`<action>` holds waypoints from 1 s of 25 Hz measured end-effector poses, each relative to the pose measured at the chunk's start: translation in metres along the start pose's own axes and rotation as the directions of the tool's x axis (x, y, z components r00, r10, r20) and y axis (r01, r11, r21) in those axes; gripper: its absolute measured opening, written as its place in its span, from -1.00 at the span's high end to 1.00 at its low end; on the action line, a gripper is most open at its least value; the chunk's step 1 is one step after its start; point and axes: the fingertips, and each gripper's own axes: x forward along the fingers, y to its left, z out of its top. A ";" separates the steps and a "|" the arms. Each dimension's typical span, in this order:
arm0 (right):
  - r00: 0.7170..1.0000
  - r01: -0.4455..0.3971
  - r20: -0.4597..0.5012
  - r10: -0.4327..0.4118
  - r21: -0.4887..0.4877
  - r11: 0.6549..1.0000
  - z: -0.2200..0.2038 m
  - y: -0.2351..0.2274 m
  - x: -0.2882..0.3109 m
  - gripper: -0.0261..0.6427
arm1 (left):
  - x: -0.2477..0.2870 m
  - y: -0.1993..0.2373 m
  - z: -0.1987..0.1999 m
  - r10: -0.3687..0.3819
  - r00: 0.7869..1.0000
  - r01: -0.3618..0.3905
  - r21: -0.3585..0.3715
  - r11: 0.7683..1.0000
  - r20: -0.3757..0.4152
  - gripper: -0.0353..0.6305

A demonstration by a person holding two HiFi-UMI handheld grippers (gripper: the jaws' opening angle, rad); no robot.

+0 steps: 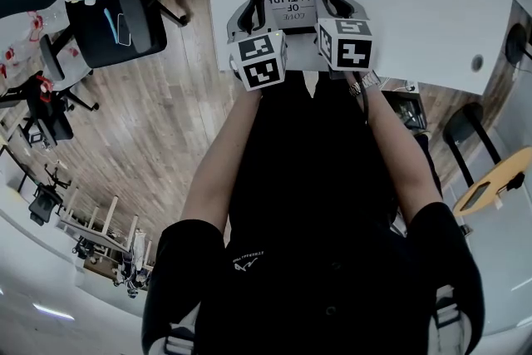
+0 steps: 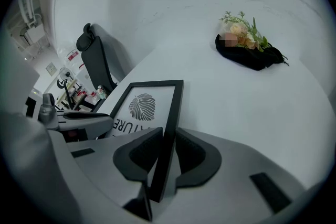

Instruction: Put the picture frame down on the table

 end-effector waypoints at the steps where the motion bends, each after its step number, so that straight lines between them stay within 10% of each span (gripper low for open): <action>1: 1.000 0.000 0.000 0.000 -0.007 1.000 0.000 0.000 0.000 0.69 | 0.000 0.000 0.000 -0.002 1.000 0.002 -0.005 1.000 -0.001 0.66; 12: 1.000 -0.002 0.015 0.002 0.016 1.000 0.001 0.001 -0.013 0.60 | -0.006 -0.006 0.008 -0.035 0.999 0.035 -0.018 0.999 0.002 0.62; 25: 0.995 -0.014 0.104 0.010 0.036 0.999 0.015 0.013 -0.052 0.93 | -0.045 0.001 0.026 -0.036 0.996 0.034 0.028 0.999 0.081 0.87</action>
